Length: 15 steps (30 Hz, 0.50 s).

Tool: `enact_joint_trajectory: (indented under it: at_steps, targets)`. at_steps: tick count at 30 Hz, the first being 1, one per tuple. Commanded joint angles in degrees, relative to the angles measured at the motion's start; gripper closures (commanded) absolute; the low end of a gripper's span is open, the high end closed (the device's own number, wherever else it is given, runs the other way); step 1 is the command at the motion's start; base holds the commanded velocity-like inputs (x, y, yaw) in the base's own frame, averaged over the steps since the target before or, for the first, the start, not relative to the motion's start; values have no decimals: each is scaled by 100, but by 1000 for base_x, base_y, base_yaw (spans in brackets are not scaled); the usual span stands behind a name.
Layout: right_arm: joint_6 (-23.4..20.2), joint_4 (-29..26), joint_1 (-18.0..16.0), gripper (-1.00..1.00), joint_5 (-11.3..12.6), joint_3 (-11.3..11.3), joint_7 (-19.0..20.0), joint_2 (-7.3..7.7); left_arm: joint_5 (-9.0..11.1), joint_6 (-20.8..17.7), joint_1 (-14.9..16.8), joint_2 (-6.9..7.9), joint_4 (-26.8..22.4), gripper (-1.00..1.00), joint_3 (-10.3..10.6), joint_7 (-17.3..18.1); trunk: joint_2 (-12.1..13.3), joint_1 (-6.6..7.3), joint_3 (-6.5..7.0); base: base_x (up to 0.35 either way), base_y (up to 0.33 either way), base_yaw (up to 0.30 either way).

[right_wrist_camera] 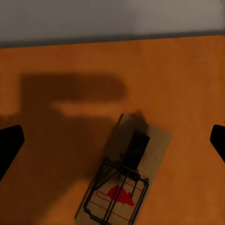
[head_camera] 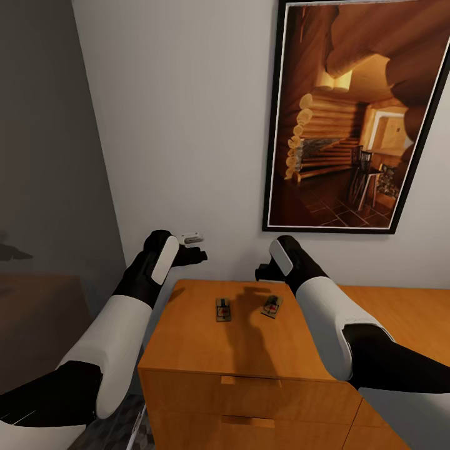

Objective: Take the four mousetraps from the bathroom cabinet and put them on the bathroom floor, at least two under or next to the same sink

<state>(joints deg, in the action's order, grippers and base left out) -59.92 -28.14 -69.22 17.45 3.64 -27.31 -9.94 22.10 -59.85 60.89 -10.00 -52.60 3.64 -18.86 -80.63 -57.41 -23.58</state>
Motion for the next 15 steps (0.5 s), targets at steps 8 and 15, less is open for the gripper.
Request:
enact_joint_trajectory:
  at_steps: [8,15]
  targets:
    - [-8,-28,-4,-100,49,33,-54,-6,49,-15,7,3,-5,-100,5,-56,-4,0,-7,0,0,0]
    - [-8,-32,-4,-100,61,39,-55,-6,56,-12,7,2,31,-100,4,-56,-4,0,-7,0,0,0]
